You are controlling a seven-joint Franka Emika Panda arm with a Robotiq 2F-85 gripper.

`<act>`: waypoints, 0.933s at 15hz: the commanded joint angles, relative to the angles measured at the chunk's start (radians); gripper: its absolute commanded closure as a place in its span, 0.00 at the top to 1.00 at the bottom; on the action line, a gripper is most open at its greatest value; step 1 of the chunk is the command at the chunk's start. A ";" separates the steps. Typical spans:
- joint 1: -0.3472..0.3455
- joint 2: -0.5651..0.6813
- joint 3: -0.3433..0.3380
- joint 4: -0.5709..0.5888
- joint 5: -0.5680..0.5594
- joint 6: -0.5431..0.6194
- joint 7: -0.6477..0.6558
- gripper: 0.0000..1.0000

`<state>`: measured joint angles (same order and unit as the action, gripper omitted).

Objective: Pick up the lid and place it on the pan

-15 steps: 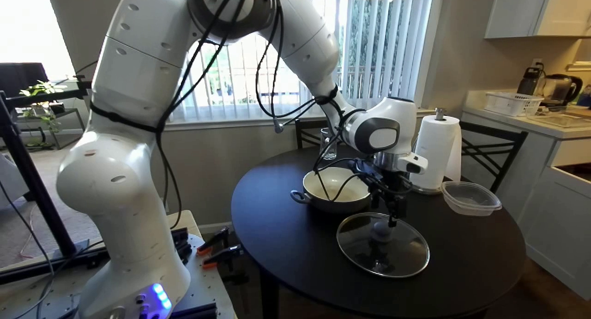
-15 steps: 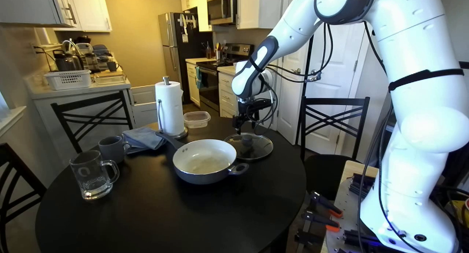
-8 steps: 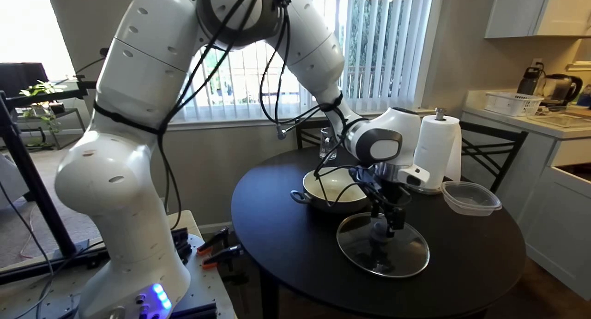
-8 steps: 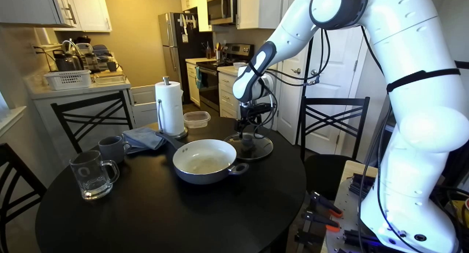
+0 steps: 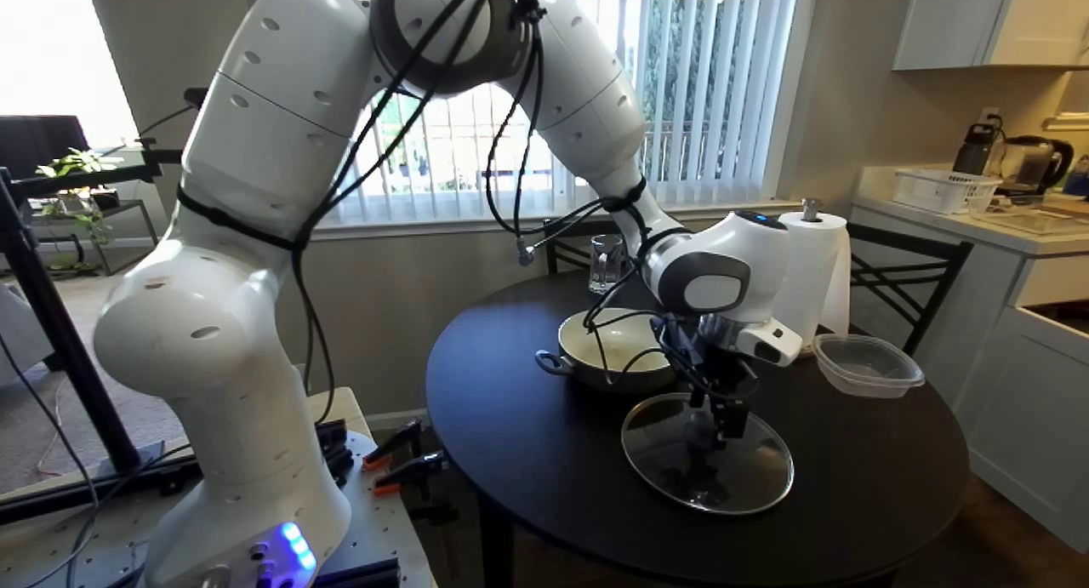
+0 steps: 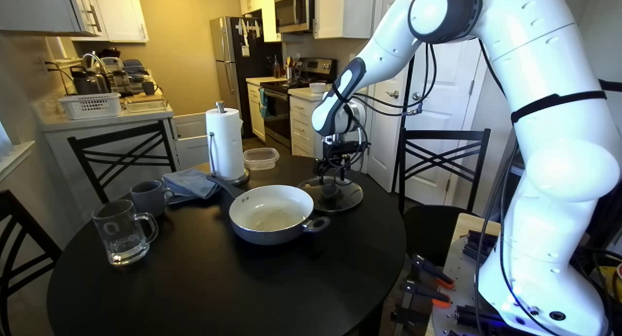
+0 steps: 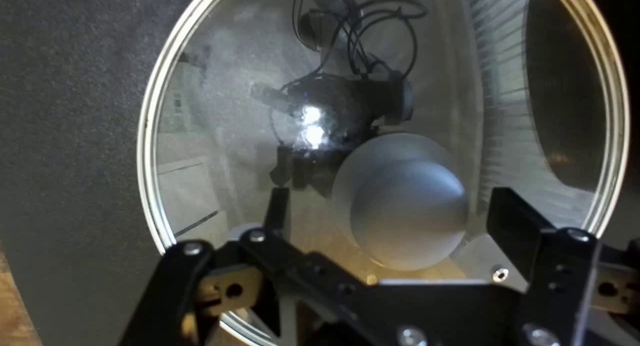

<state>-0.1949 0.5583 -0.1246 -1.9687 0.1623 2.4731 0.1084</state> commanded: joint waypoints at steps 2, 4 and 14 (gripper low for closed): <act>-0.011 -0.003 0.013 0.017 0.028 0.013 -0.006 1.00; -0.006 0.003 0.011 0.024 0.021 0.005 -0.003 1.00; -0.002 0.031 0.031 0.037 0.023 -0.006 -0.002 1.00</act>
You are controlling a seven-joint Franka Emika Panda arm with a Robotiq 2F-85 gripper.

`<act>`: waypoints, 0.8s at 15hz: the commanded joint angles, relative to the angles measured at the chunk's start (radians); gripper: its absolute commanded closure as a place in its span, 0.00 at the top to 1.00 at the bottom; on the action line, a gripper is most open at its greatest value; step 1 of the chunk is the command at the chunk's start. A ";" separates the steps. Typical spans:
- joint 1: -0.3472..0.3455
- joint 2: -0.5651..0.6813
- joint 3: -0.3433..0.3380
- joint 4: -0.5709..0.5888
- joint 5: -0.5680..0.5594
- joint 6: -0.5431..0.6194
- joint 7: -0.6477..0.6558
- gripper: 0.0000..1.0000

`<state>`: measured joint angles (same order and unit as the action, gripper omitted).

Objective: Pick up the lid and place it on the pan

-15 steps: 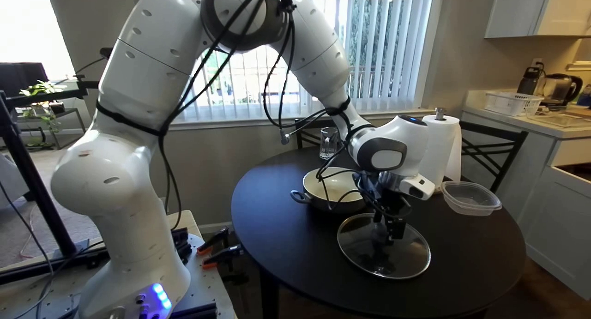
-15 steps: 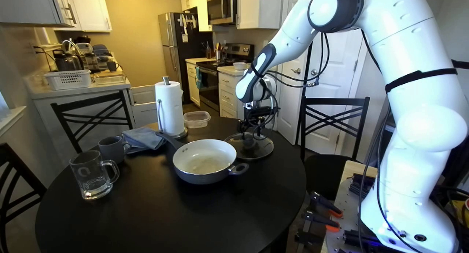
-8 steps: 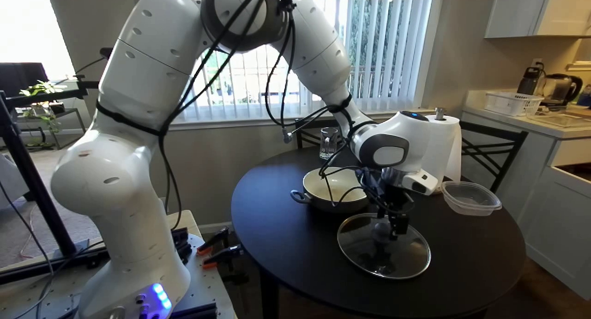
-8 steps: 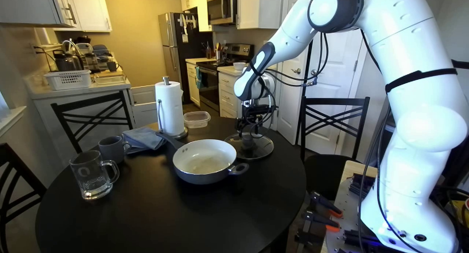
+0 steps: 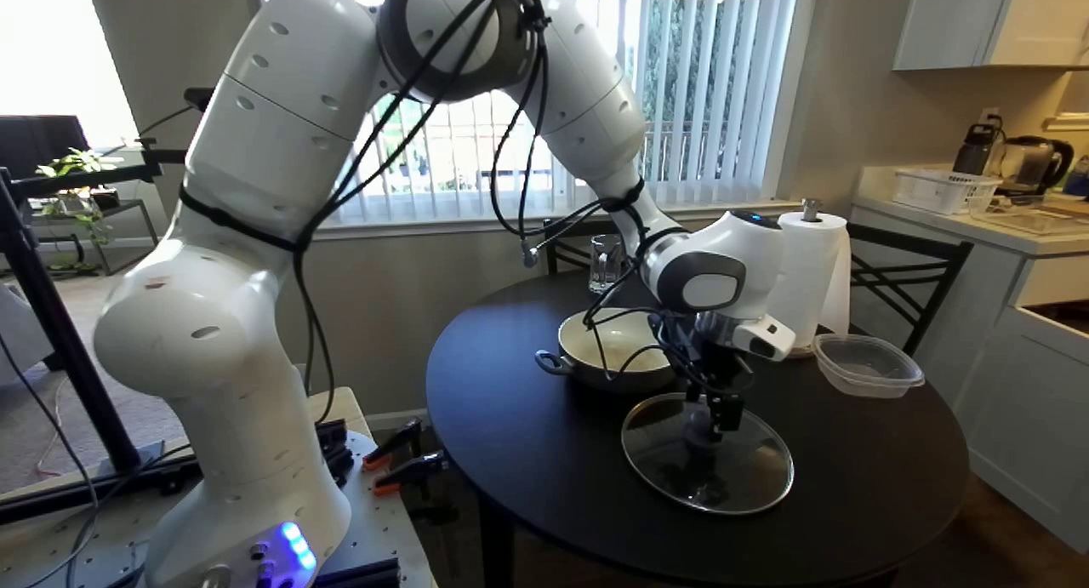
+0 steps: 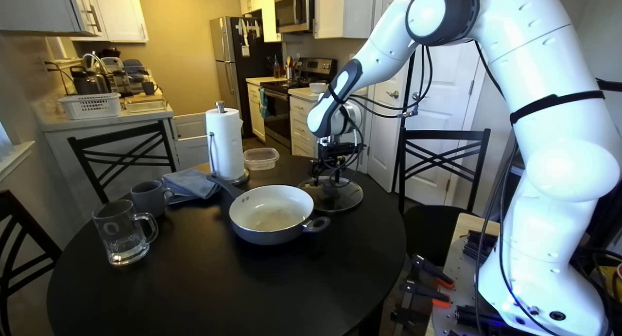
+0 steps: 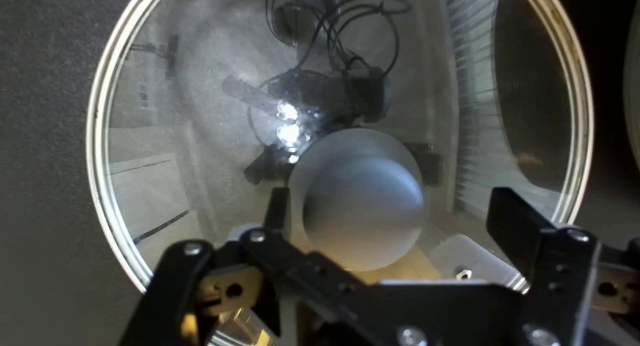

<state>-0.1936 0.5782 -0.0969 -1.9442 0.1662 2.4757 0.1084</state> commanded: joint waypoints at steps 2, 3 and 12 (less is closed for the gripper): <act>-0.006 0.010 0.001 0.006 0.022 -0.003 0.002 1.00; -0.006 0.010 -0.002 0.004 0.021 -0.003 0.006 1.00; -0.009 0.009 -0.010 0.005 0.026 0.008 0.007 0.53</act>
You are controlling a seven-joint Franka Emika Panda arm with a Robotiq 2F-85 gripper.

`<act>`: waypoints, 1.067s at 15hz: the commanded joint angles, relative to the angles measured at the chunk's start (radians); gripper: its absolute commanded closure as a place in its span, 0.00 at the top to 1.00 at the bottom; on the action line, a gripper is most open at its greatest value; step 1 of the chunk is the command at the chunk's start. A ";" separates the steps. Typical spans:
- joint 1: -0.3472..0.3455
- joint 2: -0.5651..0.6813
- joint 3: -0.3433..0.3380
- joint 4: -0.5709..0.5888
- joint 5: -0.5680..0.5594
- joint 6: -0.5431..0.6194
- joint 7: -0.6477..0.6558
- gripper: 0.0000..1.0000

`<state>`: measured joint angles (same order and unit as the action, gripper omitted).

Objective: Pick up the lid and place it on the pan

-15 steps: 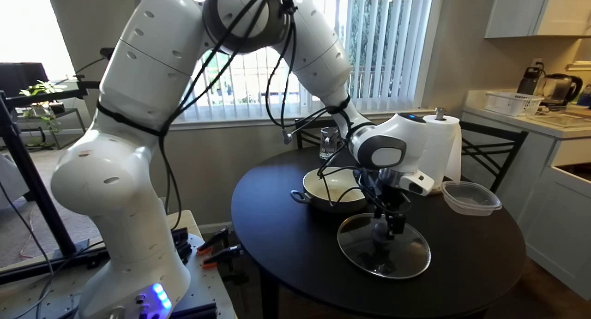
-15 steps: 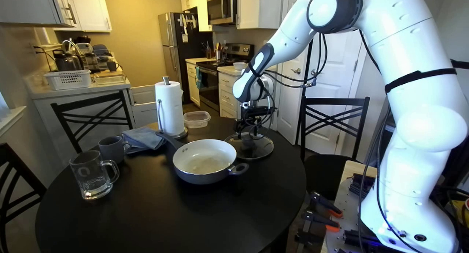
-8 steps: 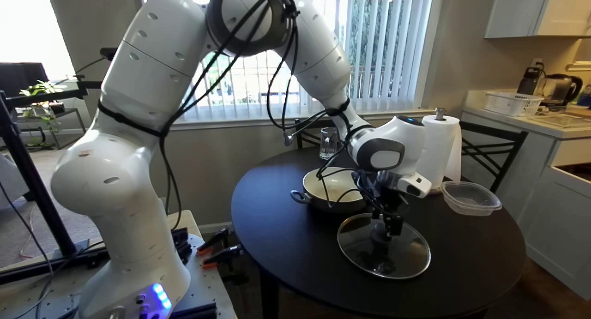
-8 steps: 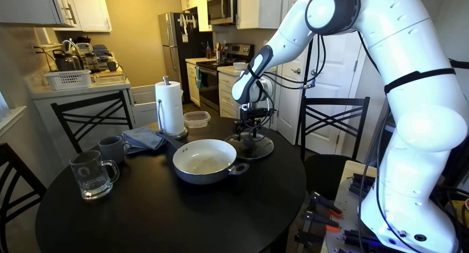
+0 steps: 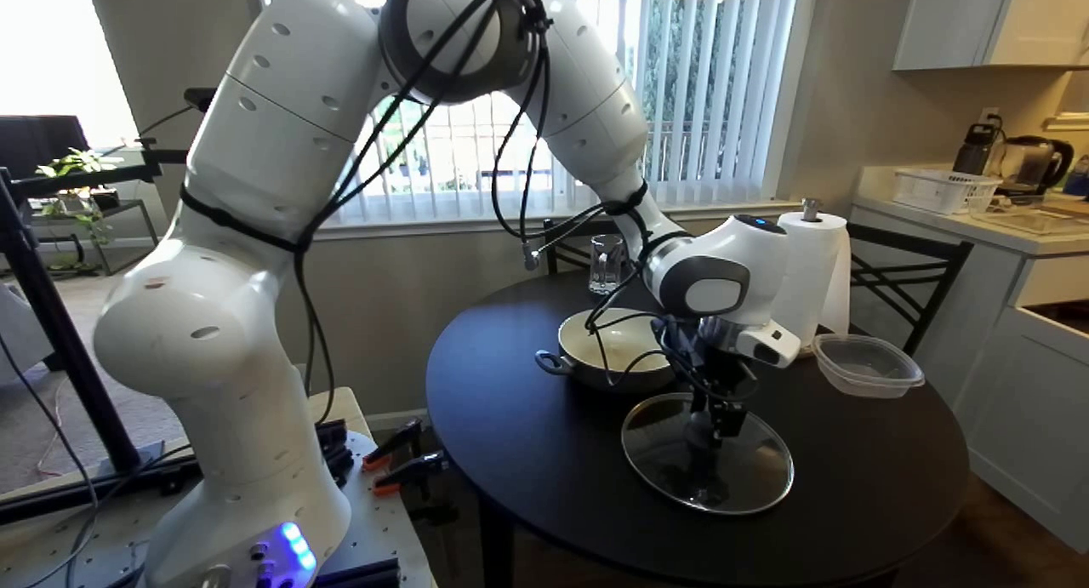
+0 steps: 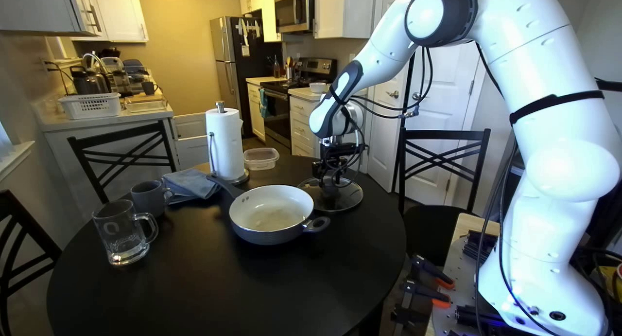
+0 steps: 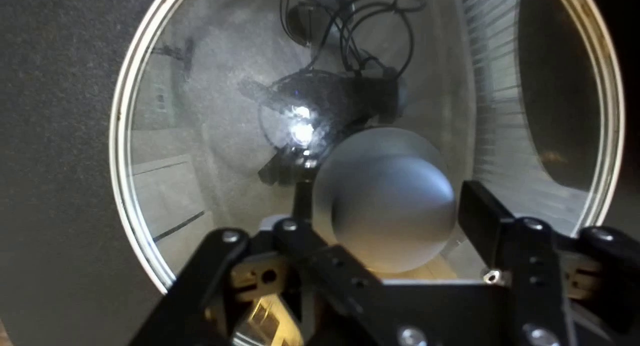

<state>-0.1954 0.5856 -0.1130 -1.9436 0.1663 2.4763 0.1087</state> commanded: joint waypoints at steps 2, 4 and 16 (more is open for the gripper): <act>-0.008 0.001 0.006 0.004 0.025 0.007 0.005 0.39; -0.008 -0.001 0.005 0.007 0.024 0.007 0.005 0.33; 0.077 -0.154 -0.109 0.028 -0.169 -0.159 0.088 0.33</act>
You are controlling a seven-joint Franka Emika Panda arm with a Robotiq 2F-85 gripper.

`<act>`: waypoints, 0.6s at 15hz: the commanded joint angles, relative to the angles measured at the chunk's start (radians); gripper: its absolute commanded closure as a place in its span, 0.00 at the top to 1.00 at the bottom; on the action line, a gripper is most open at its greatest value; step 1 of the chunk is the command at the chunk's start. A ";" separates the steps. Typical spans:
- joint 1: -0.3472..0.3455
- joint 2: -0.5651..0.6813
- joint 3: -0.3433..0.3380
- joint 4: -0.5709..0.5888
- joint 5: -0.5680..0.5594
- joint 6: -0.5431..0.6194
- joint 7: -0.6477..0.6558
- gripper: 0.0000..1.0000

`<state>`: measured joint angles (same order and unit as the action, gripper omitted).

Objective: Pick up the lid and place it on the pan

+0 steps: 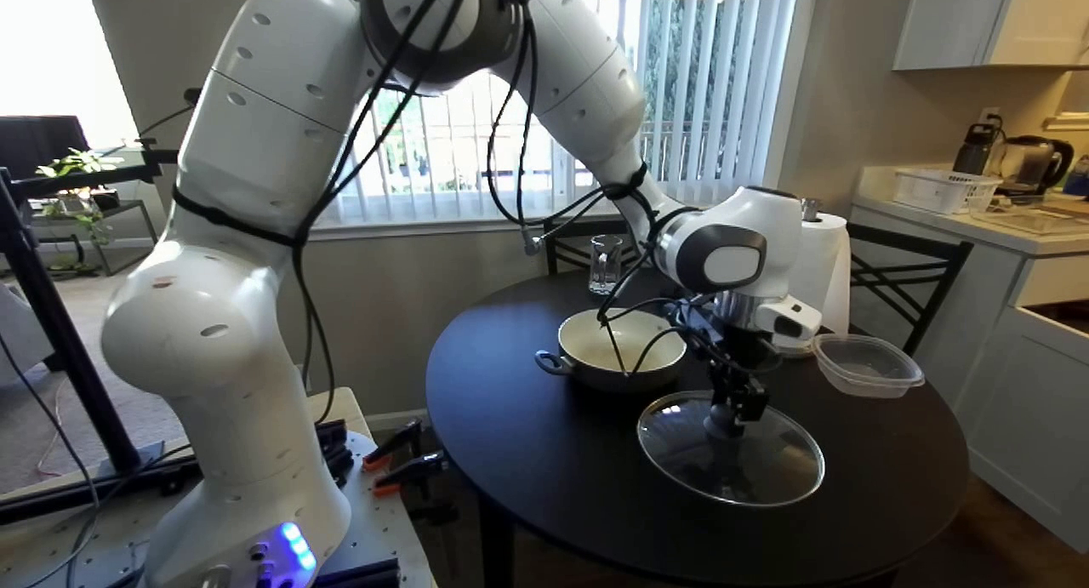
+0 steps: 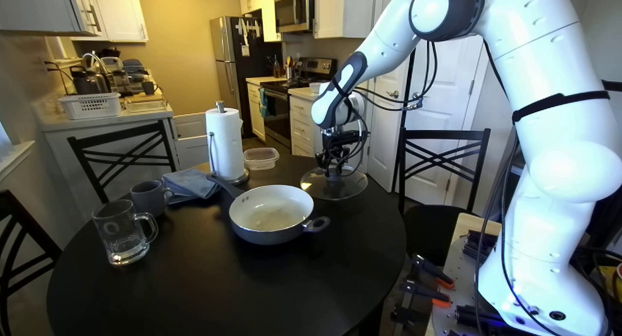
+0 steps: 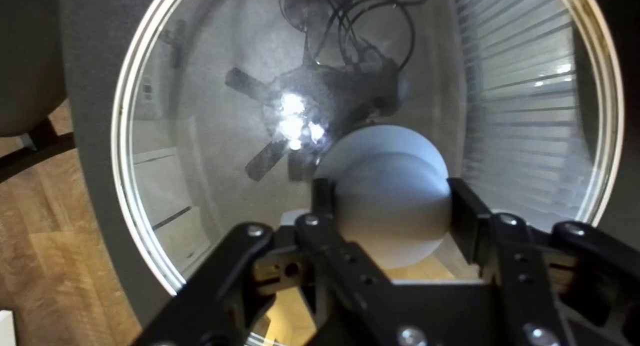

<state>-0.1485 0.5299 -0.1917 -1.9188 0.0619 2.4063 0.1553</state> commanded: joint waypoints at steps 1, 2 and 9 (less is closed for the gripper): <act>0.034 -0.116 -0.029 0.019 -0.080 -0.116 0.040 0.33; 0.034 -0.129 -0.024 0.034 -0.090 -0.140 0.036 0.33; 0.072 -0.194 0.041 0.117 -0.117 -0.221 -0.003 0.33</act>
<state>-0.1004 0.3749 -0.1763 -1.8274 -0.0195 2.2261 0.1655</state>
